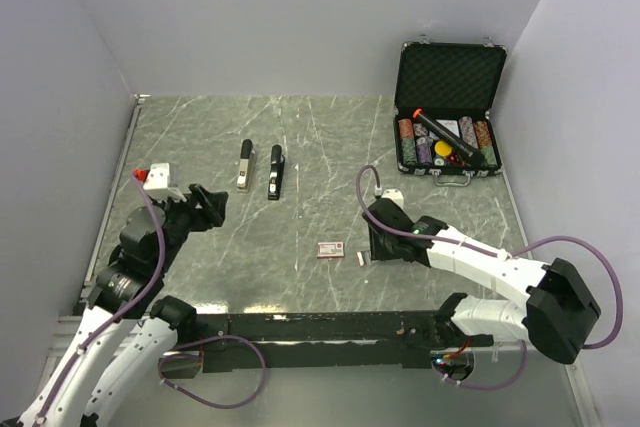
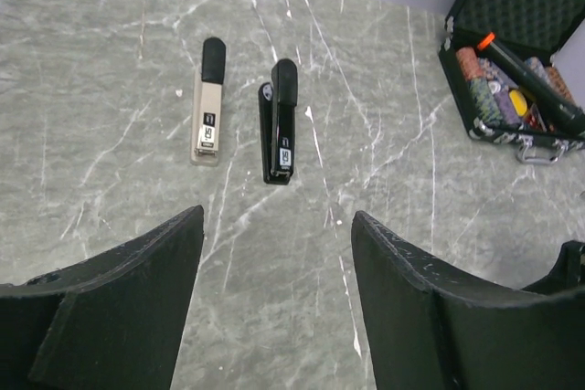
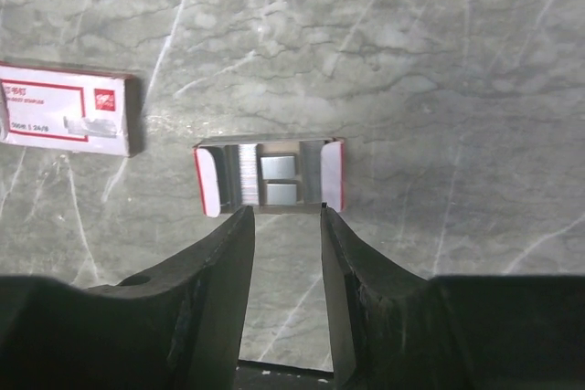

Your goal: Unload the staples from the stapler

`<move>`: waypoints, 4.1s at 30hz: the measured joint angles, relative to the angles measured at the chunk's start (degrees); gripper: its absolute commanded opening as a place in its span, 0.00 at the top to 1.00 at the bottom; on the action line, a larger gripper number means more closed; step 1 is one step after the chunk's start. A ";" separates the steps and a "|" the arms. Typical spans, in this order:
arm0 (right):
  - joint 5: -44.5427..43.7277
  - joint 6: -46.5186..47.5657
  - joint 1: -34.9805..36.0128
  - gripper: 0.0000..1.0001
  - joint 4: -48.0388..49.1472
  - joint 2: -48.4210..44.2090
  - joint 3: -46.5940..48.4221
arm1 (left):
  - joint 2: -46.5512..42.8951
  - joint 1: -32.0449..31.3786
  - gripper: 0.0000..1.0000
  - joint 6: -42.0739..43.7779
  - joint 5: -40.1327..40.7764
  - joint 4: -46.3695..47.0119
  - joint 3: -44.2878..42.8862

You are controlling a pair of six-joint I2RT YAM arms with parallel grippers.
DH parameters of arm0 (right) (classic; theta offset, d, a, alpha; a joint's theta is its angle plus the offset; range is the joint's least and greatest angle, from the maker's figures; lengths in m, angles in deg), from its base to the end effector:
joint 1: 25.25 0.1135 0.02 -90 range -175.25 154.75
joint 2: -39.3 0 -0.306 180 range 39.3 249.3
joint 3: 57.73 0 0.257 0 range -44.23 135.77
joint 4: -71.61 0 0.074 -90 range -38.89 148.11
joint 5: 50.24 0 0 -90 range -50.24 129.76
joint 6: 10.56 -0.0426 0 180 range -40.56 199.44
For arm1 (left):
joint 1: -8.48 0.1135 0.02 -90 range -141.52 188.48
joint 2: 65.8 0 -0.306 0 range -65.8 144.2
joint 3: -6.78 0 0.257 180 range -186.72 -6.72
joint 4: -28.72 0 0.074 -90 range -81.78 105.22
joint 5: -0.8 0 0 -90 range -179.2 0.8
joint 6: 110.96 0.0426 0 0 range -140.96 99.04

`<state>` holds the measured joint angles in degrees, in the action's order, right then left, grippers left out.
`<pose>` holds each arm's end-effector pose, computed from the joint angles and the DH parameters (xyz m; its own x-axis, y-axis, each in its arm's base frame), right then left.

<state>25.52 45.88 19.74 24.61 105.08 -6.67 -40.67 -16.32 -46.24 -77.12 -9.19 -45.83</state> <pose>0.1472 0.1323 0.2257 -0.8523 -0.0943 -0.5146 -0.1580 0.9841 0.0814 0.0806 -0.0274 0.3411 -0.2440 -0.3473 -0.9055 0.1318 0.9132 -0.3857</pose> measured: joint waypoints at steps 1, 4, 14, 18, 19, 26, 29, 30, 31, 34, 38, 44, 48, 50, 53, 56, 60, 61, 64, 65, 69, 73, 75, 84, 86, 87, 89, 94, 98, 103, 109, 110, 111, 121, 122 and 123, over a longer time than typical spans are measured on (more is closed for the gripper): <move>-0.17 0.00 -0.22 0.58 -0.22 -0.15 0.00 | 0.52 0.00 0.31 0.07 -0.42 0.09 0.00; -0.37 0.00 -1.70 0.59 -0.57 -0.48 0.00 | 2.62 0.00 0.36 0.11 -2.14 0.33 0.00; 0.81 0.35 -7.54 0.65 0.20 -0.50 -0.50 | 8.72 0.02 0.51 -1.99 -10.62 3.32 1.60; 2.34 0.42 -8.96 0.67 1.22 -0.46 -1.20 | 10.62 -0.31 0.58 -3.61 -13.09 4.02 3.10; 2.80 0.39 -9.29 0.67 1.33 -0.37 -1.33 | 11.34 -0.63 0.60 -4.09 -13.44 4.09 3.26; 5.11 0.37 -10.73 0.68 2.86 0.15 -1.70 | 16.50 -7.21 0.67 -6.62 -13.22 5.88 4.74; 5.77 0.15 -11.10 0.69 3.50 0.15 -2.32 | 19.52 -10.34 0.70 -7.52 -13.11 7.34 5.20; 5.86 0.09 -11.19 0.69 3.50 0.15 -2.56 | 20.57 -11.15 0.71 -7.85 -13.11 7.78 5.38; 5.97 0.00 -11.30 0.69 3.58 0.15 -2.80 | 21.44 -11.80 0.71 -8.22 -13.09 8.17 5.53; 6.16 -0.35 -11.56 0.69 3.89 0.15 -3.89 | 23.23 -13.42 0.74 -9.11 -13.03 9.79 6.51; 6.27 -1.16 -12.07 0.70 3.96 0.13 -4.94 | 24.59 -15.41 0.76 -10.29 -12.74 11.78 7.43; 6.64 -1.57 -13.16 0.72 4.20 0.15 -5.14 | 27.19 -18.47 0.77 -11.47 -11.74 14.64 8.04; 7.32 -1.55 -13.55 0.72 4.87 0.28 -5.14 | 28.02 -19.61 0.78 -12.07 -10.97 16.33 8.70; 7.96 -1.57 -13.55 0.71 5.38 0.70 -5.14 | 28.48 -20.13 0.78 -12.33 -10.69 16.92 8.98; 8.85 -1.57 -13.55 0.69 6.16 1.14 -5.29 | 28.94 -20.81 0.78 -12.74 -10.47 17.79 9.31; 9.42 -1.57 -13.55 0.69 6.62 1.20 -5.33 | 29.05 -21.29 0.78 -13.11 -10.21 18.21 9.79; 9.66 -1.60 -13.55 0.69 7.10 1.62 -5.35 | 29.16 -21.59 0.78 -13.35 -10.05 18.25 9.94; 9.77 -1.60 -13.55 0.69 7.26 1.70 -5.44 | 29.16 -21.66 0.78 -13.35 -10.03 18.36 9.97; 9.88 -1.77 -13.55 0.69 7.56 1.79 -5.90 | 29.38 -22.01 0.78 -13.42 -9.81 19.21 10.16; 9.90 -1.84 -13.55 0.68 7.58 1.84 -6.05 | 29.53 -22.14 0.78 -13.42 -9.73 19.41 10.21; 9.88 -2.21 -13.55 0.66 7.82 1.86 -6.14 | 30.01 -22.47 0.78 -13.46 -9.60 19.52 10.29; 10.25 -2.49 -13.60 0.66 8.26 1.92 -6.19 | 30.27 -22.95 0.78 -13.49 -9.40 19.82 10.29; 10.64 -2.60 -13.66 0.66 8.61 1.92 -6.21 | 30.27 -23.08 0.78 -13.51 -9.25 20.02 10.29; 10.97 -2.64 -13.66 0.67 9.75 1.97 -7.17 | 30.67 -23.78 0.78 -13.60 -8.92 20.28 10.29; 11.10 -2.67 -13.66 0.68 9.94 2.03 -7.17 | 30.75 -23.89 0.78 -13.60 -8.74 20.31 10.29; 11.19 -2.67 -13.66 0.67 10.01 2.08 -7.17 | 30.75 -23.93 0.78 -13.60 -8.70 20.31 10.29; 11.39 -2.71 -13.66 0.68 10.01 2.10 -7.17 | 30.75 -24.02 0.78 -13.60 -8.63 20.31 10.29; 12.15 -2.89 -13.66 0.69 10.36 2.10 -7.19 | 30.75 -24.13 0.78 -13.60 -8.15 20.31 10.29; 12.41 -3.04 -13.66 0.69 10.56 2.10 -7.63 | 30.80 -24.26 0.79 -13.66 -8.11 20.31 10.29; 12.70 -3.10 -13.68 0.70 10.91 2.10 -7.89 | 30.93 -24.41 0.78 -13.99 -8.04 20.31 10.29; 12.79 -3.32 -13.70 0.70 10.97 2.10 -7.93 | 30.95 -24.41 0.79 -14.38 -7.72 20.28 10.29; 12.79 -3.37 -13.70 0.70 10.99 2.10 -7.93 | 30.97 -24.41 0.79 -14.40 -7.72 20.31 10.29; 12.79 -3.45 -13.70 0.70 10.99 2.10 -7.96 | 30.97 -24.41 0.79 -14.43 -7.69 20.28 10.29; 11.78 -3.58 -13.75 0.67 10.58 0.81 -7.96 | 30.99 -24.52 0.79 -14.43 -7.69 20.28 10.29; 11.61 -3.67 -13.75 0.67 10.38 0.59 -7.96 | 30.99 -24.55 0.79 -14.43 -7.69 20.28 10.29; 11.34 -3.69 -13.75 0.67 10.16 0.31 -7.96 | 30.99 -24.57 0.79 -14.43 -7.67 20.28 10.29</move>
<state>36.86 42.19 5.99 34.78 105.39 -14.62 -9.68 -40.89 -60.67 -84.79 11.10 -35.54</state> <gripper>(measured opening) 0.325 0.216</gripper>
